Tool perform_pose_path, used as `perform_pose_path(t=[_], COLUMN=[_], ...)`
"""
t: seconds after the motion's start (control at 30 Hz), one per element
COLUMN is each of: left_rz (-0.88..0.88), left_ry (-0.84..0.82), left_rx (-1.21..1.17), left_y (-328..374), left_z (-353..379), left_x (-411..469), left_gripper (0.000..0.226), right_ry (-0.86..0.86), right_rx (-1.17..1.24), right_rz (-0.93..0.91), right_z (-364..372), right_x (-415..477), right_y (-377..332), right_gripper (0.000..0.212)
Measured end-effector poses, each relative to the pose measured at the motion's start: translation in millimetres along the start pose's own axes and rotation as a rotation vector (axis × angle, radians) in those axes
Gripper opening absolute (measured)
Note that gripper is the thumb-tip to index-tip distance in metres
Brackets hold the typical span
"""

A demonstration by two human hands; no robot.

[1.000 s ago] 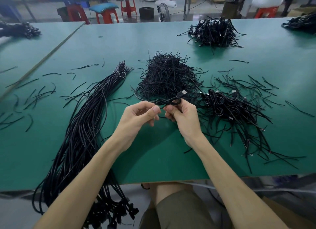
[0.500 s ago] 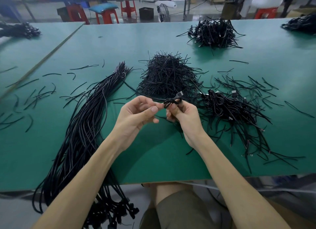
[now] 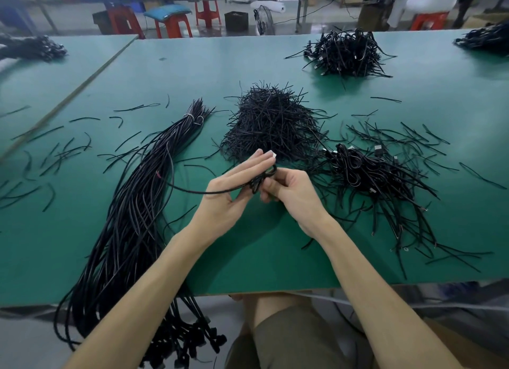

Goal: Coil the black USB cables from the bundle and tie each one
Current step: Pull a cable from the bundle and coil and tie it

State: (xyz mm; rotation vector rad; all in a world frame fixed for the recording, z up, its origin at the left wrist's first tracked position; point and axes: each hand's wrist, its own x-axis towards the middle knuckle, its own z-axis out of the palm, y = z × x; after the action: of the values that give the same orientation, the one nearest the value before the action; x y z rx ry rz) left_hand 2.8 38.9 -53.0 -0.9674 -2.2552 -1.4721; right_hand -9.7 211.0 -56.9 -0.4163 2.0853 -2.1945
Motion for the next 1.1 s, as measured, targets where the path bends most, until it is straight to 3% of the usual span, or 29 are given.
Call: perform_pose_path(t=[0.23,0.43,0.67,0.9,1.1], left_rz=[0.149,0.139,0.119,0.121,0.018], left_ry=[0.016,0.042,0.016,0.007,0.13], left_rx=[0.276,0.425,0.467,0.449,0.467], left_y=[3,11,8,3,7], left_z=[-5,-6,-5,-7,-4], left_x=[0,-2,-1,0,-3], left_gripper=[0.059,0.055,0.051,0.031,0.015], right_ry=[-0.025,-0.038,-0.028,-0.026,-0.025], right_rx=[-0.012,0.019,0.066,0.047,0.007], right_rz=[0.007,-0.001,-0.008,-0.019,-0.017], right_z=[-1,0,-3,-3,-1], right_x=[2,0,0,0,1], right_y=[2,0,-1,-2,-2], right_gripper=[0.024,0.024,0.019,0.021,0.022])
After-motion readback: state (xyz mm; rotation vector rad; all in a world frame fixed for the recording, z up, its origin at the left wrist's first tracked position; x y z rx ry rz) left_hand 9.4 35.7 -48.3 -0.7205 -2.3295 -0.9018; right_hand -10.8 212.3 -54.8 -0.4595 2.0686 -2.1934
